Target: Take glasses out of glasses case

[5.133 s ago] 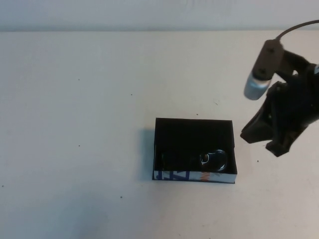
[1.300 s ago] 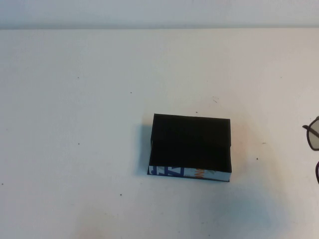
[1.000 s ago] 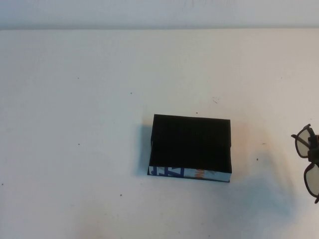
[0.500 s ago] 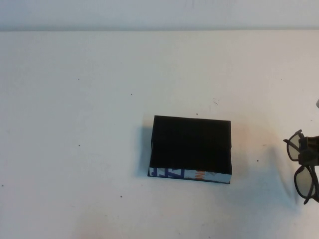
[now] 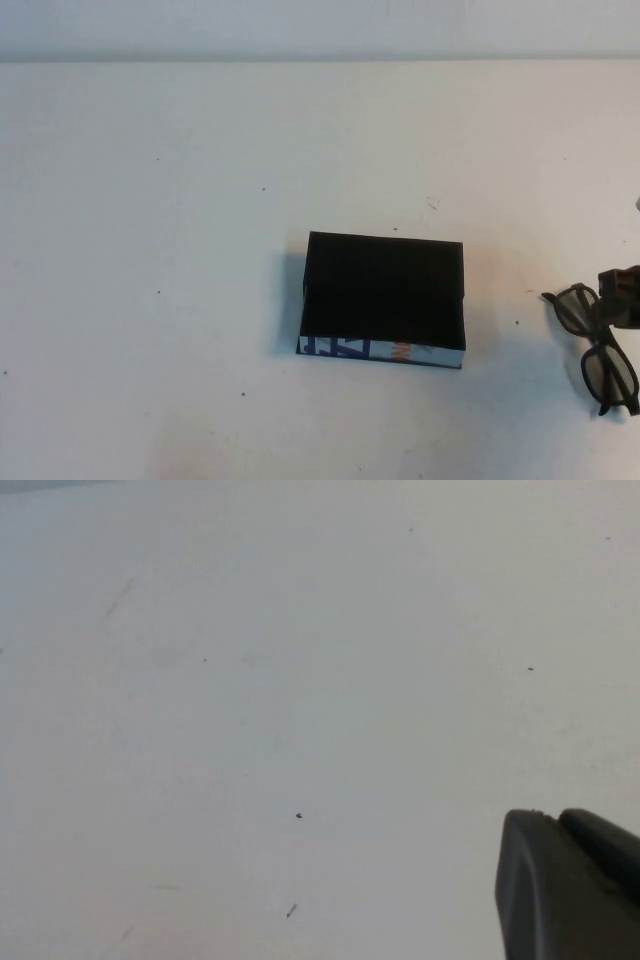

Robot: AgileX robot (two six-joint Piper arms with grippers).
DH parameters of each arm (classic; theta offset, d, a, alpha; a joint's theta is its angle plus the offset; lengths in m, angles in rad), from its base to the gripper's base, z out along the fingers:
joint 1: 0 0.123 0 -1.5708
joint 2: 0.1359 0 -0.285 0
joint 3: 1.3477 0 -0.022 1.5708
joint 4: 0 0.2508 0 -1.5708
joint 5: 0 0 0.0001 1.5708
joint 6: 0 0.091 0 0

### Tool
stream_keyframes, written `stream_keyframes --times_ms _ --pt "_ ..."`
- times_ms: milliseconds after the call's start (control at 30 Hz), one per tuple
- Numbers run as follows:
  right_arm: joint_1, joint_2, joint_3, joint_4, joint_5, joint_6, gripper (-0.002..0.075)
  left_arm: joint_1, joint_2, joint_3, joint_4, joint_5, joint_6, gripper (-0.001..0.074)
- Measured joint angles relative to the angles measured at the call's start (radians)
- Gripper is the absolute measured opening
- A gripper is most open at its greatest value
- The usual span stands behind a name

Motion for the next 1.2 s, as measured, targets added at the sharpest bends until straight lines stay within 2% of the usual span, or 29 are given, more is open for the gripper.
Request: stream_keyframes --times_ms 67,167,300,400,600,733,933,1033,1200 --pt "0.0 -0.014 0.0 0.024 0.0 0.0 0.0178 0.0 0.0 0.0 0.0 0.0 0.0 -0.0004" --pt "0.0 -0.09 0.0 0.058 0.0 -0.009 0.0123 0.0 0.0 0.0 0.0 0.0 0.0 -0.0004" --pt "0.0 -0.277 0.001 0.067 0.0 -0.066 0.0018 0.0 0.0 0.0 0.0 0.0 0.0 -0.0004" --pt "0.0 -0.455 0.003 0.068 0.002 -0.125 -0.0007 0.0 0.0 0.0 0.0 0.0 0.0 -0.0004" --pt "-0.002 -0.786 0.007 0.057 0.014 -0.181 -0.0016 0.0 0.0 0.0 0.0 0.0 0.0 -0.0004" --pt "-0.002 -0.909 0.027 0.042 0.038 -0.184 -0.0016 0.0 0.0 0.0 0.0 0.0 0.0 -0.0004" --pt "-0.002 -0.983 0.044 0.071 0.197 -0.184 -0.0016 0.0 0.0 0.0 0.0 0.0 0.0 -0.0005" --pt "-0.002 -0.992 0.052 0.018 0.265 -0.157 -0.0016 0.0 0.0 0.0 0.0 0.0 0.0 -0.0004" --pt "-0.002 -1.006 0.119 -0.002 0.209 -0.16 -0.0016 0.0 0.0 0.0 0.0 0.0 0.0 -0.0004"
